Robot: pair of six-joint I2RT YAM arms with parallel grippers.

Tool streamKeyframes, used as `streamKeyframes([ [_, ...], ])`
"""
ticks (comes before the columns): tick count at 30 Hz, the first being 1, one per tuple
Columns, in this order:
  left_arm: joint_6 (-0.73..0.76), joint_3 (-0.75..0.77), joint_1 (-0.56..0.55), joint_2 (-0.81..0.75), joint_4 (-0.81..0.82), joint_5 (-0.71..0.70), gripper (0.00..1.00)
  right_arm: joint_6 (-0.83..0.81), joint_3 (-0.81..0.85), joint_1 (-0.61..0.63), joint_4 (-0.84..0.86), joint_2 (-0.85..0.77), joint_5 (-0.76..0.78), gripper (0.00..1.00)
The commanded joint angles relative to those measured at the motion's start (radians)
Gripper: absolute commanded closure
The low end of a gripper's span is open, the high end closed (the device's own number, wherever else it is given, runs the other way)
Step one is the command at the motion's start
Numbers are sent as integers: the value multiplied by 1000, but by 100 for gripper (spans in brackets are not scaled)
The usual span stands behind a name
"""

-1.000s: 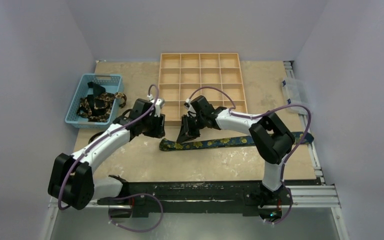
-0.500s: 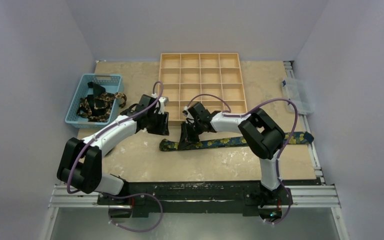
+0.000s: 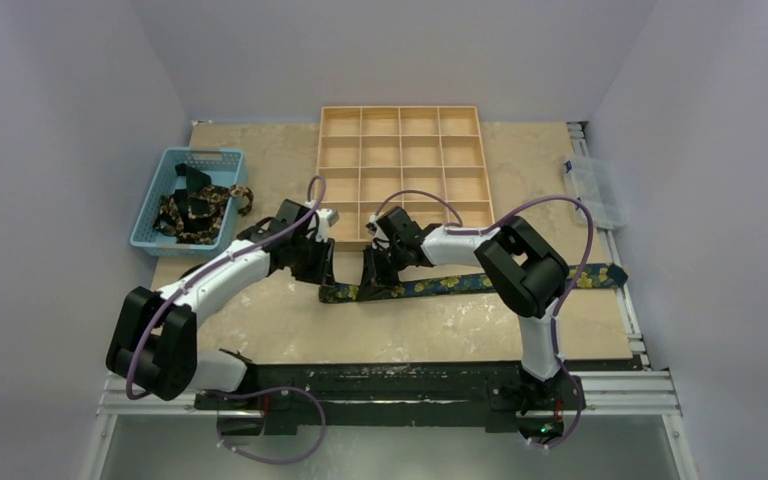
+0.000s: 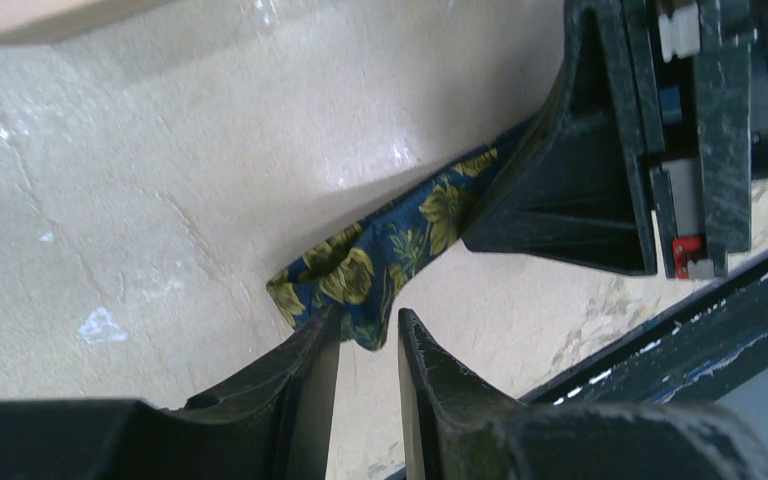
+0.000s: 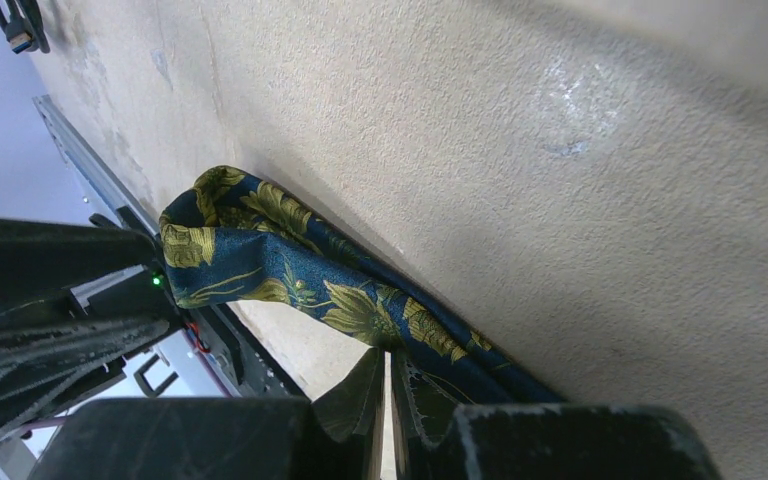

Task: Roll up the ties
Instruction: Roll the tie at the center of the board.

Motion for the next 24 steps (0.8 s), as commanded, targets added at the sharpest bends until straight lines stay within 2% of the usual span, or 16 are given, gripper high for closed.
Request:
streamKeyframes([
  [1,27,-30,-20,-52,-31,26,74,-5,-8,3,26,2,-12,93],
  [9,47,-11,-79,7,-101,-66,78,3,-16,4,36,-6,-11,93],
  [14,-35,15,-90,-107,-58,-84,63,0,-24,5,37,-2,-9,92],
  [18,-199,50,-88,-133,-92,-172,53,-7,-15,5,32,1,-11,93],
  [24,-388,15,-89,-51,-97,-210,51,-12,0,4,26,-18,-12,92],
])
